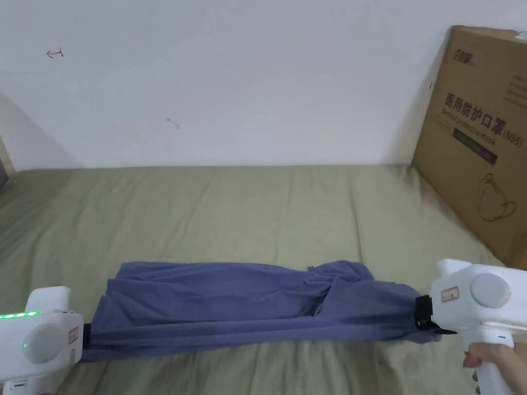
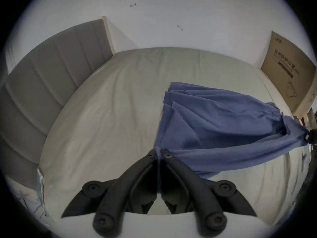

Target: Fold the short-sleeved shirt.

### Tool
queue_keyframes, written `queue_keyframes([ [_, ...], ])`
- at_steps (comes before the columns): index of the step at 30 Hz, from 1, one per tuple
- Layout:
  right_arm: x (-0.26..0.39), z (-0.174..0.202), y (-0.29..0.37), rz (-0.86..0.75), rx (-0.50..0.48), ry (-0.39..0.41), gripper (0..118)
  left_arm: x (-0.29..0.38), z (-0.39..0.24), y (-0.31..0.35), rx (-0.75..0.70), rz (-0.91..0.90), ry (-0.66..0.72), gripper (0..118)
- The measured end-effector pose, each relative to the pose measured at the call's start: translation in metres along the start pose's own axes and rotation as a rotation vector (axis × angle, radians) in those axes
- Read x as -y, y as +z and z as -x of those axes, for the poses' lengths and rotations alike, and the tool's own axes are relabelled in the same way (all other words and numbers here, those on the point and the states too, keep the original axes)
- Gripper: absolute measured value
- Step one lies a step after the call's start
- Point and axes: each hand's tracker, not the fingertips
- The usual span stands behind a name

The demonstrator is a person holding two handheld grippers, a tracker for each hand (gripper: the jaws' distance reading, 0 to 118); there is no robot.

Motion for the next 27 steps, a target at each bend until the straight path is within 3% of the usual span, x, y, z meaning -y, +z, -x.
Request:
queue_keyframes([
  [5,0.102,-0.027,0.054,0.031,-0.036,-0.077,0,0.082,0.027,0.074,0.009,0.012,-0.022,1],
  [11,0.220,-0.038,0.113,0.040,-0.044,-0.081,0,0.189,0.050,0.147,-0.014,0.060,-0.070,1],
  [16,0.282,-0.046,0.124,0.082,-0.032,-0.077,0,0.244,0.060,0.173,-0.055,0.092,-0.156,1],
  [19,0.298,-0.044,0.122,0.084,-0.027,-0.076,0,0.249,0.065,0.170,-0.037,0.087,-0.125,6],
  [21,0.299,-0.042,0.122,0.053,-0.020,-0.083,2,0.247,0.064,0.172,-0.047,0.082,-0.097,30],
  [22,0.298,-0.041,0.123,0.047,-0.017,-0.081,13,0.245,0.063,0.175,-0.054,0.074,-0.090,45],
  [23,0.295,-0.038,0.126,0.041,-0.005,-0.069,39,0.244,0.064,0.178,-0.053,0.065,-0.080,75],
  [24,0.294,-0.037,0.128,0.022,0.017,-0.040,62,0.242,0.065,0.181,-0.048,0.069,-0.075,95],
  [25,0.293,-0.035,0.131,0.008,0.034,-0.010,81,0.242,0.065,0.184,-0.044,0.071,-0.073,102],
  [27,0.290,-0.030,0.141,-0.026,0.056,0.046,84,0.241,0.067,0.196,-0.030,0.036,-0.063,100],
])
